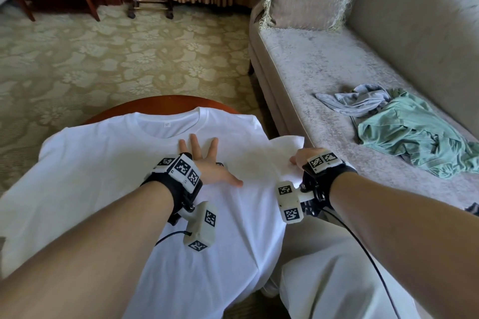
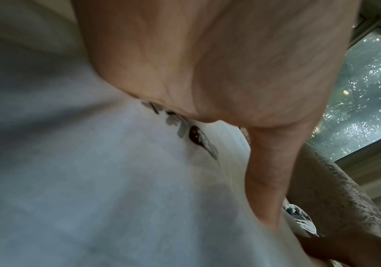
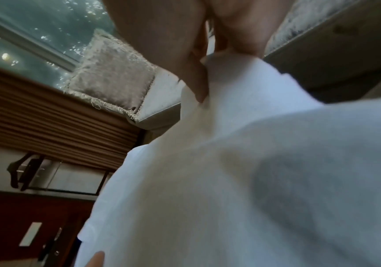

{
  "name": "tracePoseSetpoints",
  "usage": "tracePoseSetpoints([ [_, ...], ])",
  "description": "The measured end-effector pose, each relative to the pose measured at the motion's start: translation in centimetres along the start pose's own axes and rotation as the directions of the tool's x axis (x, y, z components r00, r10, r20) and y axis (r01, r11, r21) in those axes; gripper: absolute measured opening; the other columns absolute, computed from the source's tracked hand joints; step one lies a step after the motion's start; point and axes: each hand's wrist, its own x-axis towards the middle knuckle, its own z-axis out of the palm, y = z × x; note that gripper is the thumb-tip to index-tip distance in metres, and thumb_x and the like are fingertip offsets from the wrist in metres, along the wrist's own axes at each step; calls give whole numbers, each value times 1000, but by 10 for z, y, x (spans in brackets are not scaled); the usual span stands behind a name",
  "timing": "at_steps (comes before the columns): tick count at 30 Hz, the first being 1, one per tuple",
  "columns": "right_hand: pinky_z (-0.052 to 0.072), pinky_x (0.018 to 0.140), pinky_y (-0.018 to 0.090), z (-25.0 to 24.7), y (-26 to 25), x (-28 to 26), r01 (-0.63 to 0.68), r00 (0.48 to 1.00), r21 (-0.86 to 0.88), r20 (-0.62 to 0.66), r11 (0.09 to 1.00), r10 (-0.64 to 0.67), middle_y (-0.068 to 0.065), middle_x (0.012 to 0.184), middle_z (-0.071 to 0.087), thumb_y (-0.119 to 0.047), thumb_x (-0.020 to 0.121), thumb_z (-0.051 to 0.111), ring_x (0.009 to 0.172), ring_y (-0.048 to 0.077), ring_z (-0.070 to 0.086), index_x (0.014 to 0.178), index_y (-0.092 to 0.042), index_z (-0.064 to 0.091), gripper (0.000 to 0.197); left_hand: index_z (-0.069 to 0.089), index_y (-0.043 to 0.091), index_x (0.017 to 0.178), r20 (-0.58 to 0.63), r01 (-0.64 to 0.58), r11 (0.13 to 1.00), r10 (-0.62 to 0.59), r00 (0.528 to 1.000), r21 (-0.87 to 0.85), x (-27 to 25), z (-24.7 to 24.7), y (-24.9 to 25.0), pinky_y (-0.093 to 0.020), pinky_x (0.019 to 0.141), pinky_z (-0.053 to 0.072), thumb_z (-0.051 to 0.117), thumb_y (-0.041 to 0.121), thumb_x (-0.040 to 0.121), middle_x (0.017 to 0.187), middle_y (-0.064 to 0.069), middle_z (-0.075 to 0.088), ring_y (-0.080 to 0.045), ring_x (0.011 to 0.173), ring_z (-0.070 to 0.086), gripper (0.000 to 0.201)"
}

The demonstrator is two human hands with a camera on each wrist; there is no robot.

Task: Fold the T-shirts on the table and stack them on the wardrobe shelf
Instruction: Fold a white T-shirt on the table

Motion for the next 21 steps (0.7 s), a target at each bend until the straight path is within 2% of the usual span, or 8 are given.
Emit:
tracePoseSetpoints([
  [2, 51, 86, 33, 6, -1, 10, 35, 997, -113, -61, 993, -42, 4, 104, 59, -18, 94, 54, 99, 27, 60, 122, -8, 59, 30, -17, 44, 149, -13, -9, 1000, 9, 1000, 15, 1, -3, 2, -60, 114, -7, 62, 87, 54, 154, -9, -36, -38, 138, -37, 131],
  [5, 42, 102, 47, 18, -22, 14, -1, 985, 93, -173, 996, 17, 16, 135, 46, -31, 79, 62, 124, 35, 47, 137, -7, 41, 66, -16, 42, 150, -48, -12, 1000, 11, 999, -20, 1, -6, 4, -59, 114, -9, 63, 83, 61, 153, -8, -38, -38, 137, -38, 126],
  [8, 30, 111, 50, 23, -60, -11, 2, 976, 59, -216, 998, 11, 15, 144, 32, -41, 84, 58, 134, 35, 32, 141, -13, 29, 70, -5, 36, 154, -61, -66, 986, 57, 996, -155, -5, -14, 1, -53, 116, -7, 66, 66, 76, 157, -7, -31, -34, 142, -32, 110],
  [11, 40, 96, 44, 40, -103, -43, 166, 979, -82, -103, 983, -174, 7, 141, 34, -47, 83, 55, 128, 31, 38, 143, -20, 30, 70, 18, 29, 154, -116, -184, 840, 145, 983, -509, -16, -38, -16, -38, 112, 26, 76, 40, 79, 163, 0, 10, -23, 148, 10, 95],
  [13, 43, 85, 41, 61, -134, -61, 275, 960, -223, 2, 935, -282, 4, 141, 35, -47, 83, 49, 124, 29, 41, 143, -23, 32, 66, 30, 25, 151, -179, -245, 749, 169, 969, -616, -32, -61, -38, -29, 100, 34, 74, 23, 83, 148, 11, 32, -14, 134, 32, 81],
  [17, 43, 94, 47, 112, -188, -101, 537, 843, -485, 279, 690, -461, 8, 148, 35, -46, 97, 40, 123, 32, 42, 144, -29, 42, 50, 49, 24, 140, -312, -236, 615, -16, 950, -752, -66, -96, -115, -31, 98, 34, 69, 10, 83, 142, 7, 45, -15, 124, 41, 61],
  [19, 33, 108, 51, 138, -209, -117, 590, 806, -498, 311, 635, -504, 9, 152, 32, -39, 103, 31, 135, 36, 33, 145, -37, 38, 43, 59, 15, 130, -395, -217, 561, -217, 893, -799, -79, -106, -159, -27, 94, 36, 66, 3, 85, 134, 1, 54, -17, 121, 47, 47],
  [21, 17, 117, 52, 162, -225, -135, 644, 763, -493, 356, 584, -540, 8, 157, 21, -38, 104, 29, 144, 36, 16, 146, -40, 34, 43, 61, 2, 126, -432, -105, 652, -365, 825, -751, -90, -109, -201, -29, 92, 42, 65, 7, 89, 129, -9, 59, -25, 124, 51, 38],
])
